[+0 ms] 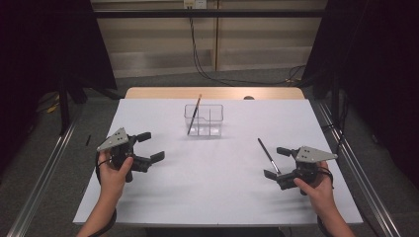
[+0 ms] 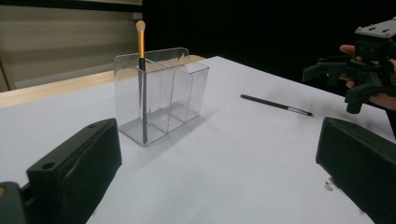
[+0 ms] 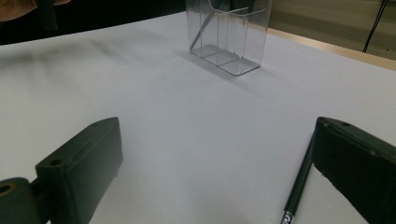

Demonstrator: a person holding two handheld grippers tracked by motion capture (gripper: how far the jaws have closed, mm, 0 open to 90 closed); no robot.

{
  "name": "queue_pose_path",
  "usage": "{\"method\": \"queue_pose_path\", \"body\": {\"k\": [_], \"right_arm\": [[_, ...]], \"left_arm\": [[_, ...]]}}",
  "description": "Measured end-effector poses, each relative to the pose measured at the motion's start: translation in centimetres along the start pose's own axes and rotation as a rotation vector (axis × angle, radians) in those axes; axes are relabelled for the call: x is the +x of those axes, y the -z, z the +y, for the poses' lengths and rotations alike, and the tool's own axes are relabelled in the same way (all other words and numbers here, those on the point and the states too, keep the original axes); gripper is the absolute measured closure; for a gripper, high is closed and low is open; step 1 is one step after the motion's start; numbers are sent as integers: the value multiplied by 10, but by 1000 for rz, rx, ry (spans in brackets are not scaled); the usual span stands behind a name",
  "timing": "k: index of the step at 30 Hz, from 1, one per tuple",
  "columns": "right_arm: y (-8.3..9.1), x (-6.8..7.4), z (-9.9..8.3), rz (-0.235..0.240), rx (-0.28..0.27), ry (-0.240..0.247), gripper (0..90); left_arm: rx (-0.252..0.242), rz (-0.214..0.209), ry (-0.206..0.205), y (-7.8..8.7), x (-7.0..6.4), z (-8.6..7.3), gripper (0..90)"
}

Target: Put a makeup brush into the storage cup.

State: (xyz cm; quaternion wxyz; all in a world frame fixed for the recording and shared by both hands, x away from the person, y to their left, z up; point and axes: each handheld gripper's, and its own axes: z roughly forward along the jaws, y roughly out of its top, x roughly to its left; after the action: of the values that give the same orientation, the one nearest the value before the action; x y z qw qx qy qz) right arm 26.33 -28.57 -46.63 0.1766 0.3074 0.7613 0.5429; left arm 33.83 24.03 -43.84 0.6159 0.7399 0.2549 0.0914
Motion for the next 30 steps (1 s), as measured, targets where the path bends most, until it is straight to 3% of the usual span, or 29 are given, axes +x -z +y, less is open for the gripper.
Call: {"method": "queue_pose_path", "body": {"k": [14, 21, 30], "right_arm": [[-1, -1, 0, -4, 0, 0, 19], [0, -2, -1, -7, 2, -2, 19], [1, -4, -1, -14, -1, -2, 19]], "left_arm": [[13, 15, -10, 20, -4, -7, 1], [9, 22, 3, 28, -3, -11, 1], [19, 30, -14, 38, -5, -15, 1]]}}
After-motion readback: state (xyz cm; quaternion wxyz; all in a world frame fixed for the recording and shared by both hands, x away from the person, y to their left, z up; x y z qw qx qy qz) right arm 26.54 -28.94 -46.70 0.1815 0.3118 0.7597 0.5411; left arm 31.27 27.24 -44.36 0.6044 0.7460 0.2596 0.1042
